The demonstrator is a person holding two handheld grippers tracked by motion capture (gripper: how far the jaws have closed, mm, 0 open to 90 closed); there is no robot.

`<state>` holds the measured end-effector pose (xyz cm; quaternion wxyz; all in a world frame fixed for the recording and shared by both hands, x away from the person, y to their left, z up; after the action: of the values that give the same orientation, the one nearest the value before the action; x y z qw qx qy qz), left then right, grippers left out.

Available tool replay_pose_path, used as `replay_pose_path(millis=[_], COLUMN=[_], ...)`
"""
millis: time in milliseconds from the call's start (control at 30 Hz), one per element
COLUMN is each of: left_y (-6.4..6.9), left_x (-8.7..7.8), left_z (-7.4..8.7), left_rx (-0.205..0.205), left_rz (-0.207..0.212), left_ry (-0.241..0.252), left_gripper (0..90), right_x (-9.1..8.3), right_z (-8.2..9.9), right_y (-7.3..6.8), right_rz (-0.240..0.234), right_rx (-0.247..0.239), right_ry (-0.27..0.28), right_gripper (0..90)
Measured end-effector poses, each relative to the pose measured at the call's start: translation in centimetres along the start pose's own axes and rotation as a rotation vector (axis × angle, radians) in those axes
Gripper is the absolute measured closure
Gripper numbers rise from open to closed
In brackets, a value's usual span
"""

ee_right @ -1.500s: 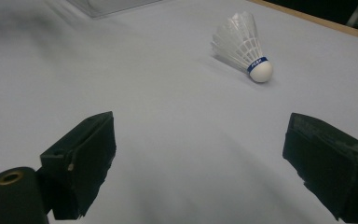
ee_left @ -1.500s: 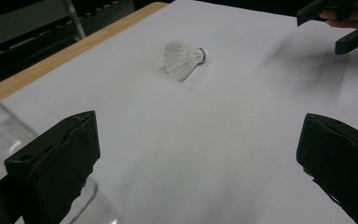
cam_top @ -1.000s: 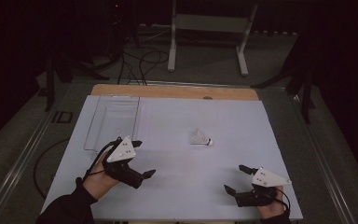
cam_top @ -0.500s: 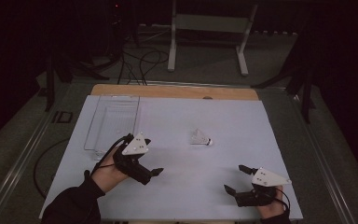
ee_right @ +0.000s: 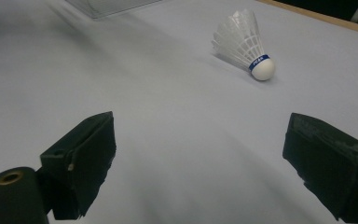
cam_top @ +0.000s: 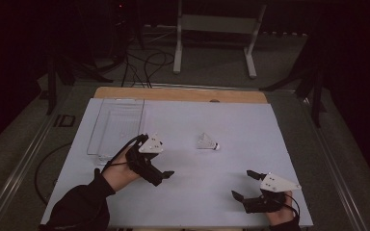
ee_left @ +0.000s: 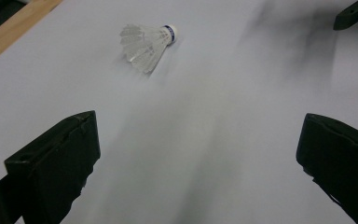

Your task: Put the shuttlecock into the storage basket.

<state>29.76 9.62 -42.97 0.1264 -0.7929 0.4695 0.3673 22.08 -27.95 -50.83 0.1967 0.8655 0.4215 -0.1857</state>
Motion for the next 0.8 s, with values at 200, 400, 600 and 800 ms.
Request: replay_pose_path(millis=[200,400,600,800], left_y=[0.0,-0.1,0.0,0.1], left_x=[0.8,1.9,3.0,4.0], left_z=[-1.0,-1.9,-2.4,-2.6], left_rx=[0.014,0.019,0.013,0.026], left_rz=[0.016,0.03,0.032,0.032], left_ry=[-0.035,-0.097,-0.173,-0.22], left_gripper=[0.2,0.2,0.2,0.2], right_x=[0.0,0.0,-0.1,-0.1], right_z=[0.0,0.0,-0.1,0.0], right_y=[0.0,-0.1,-0.1,-0.1], right_rz=[0.001,0.002,0.001,0.001], right_rx=[-0.002,-0.004,-0.005,-0.005], right_ry=[0.0,-0.004,-0.004,-0.003], right_gripper=[9.4,9.4,9.4,9.4])
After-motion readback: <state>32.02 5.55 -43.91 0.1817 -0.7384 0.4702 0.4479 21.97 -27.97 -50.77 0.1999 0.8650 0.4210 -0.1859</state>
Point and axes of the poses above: each handheld gripper's, and its own axes: x roughly forward along the jaws, z roughly out of its underside, y roughly to its right, the point moved 1 cm from there along x, roughly forward along the jaws, and after that the axes turned 13 degrees about -x, right-handed, at the moved point
